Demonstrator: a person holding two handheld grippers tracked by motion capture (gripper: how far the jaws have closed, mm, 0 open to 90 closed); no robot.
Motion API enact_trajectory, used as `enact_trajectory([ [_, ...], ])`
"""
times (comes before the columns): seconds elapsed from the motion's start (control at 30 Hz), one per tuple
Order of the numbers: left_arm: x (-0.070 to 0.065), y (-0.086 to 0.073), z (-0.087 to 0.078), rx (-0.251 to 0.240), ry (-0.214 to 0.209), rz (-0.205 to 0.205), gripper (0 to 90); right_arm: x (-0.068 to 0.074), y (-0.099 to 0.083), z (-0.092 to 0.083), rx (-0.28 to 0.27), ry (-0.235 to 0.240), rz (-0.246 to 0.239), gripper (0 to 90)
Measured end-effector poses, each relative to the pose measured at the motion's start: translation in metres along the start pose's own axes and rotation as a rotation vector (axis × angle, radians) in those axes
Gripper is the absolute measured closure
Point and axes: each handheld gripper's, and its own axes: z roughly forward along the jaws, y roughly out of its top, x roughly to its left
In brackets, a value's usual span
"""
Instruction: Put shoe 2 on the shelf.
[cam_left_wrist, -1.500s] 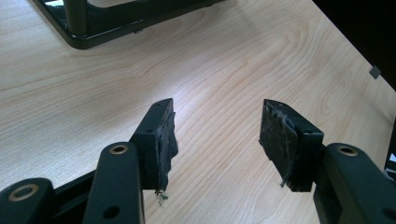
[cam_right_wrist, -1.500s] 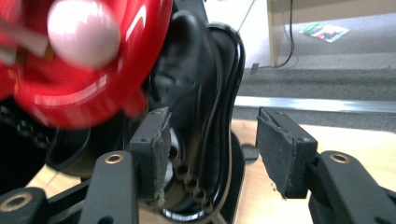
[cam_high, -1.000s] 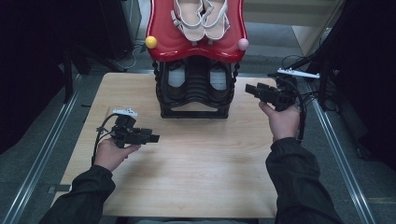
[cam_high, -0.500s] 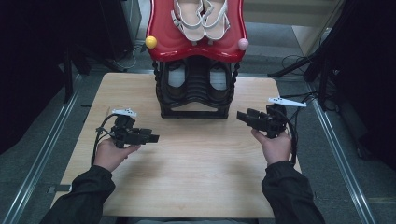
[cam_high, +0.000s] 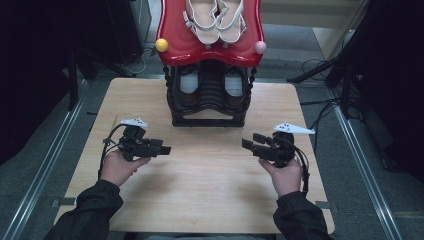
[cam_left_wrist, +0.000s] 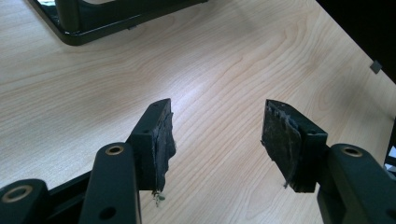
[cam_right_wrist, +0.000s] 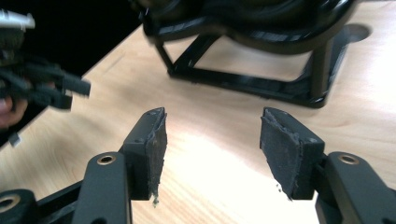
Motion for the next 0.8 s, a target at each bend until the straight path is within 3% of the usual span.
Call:
enact_trajectory([
  [0.23,-0.005,-0.001,0.004,0.018,-0.002,0.016,42.0,0.007,-0.009,0.018,0.061,0.021,-0.065,43.0],
  [0.33,-0.007,-0.002,0.006,0.024,-0.014,0.02,40.5,0.006,-0.011,0.024,0.087,0.03,-0.062,42.6],
  [0.47,-0.013,-0.003,0.007,0.022,-0.022,0.046,38.2,0.01,-0.012,0.027,0.114,0.032,-0.094,42.1],
  [0.8,-0.013,-0.003,0.011,0.037,-0.016,0.059,37.1,0.007,-0.013,0.029,0.133,0.03,-0.085,40.8],
])
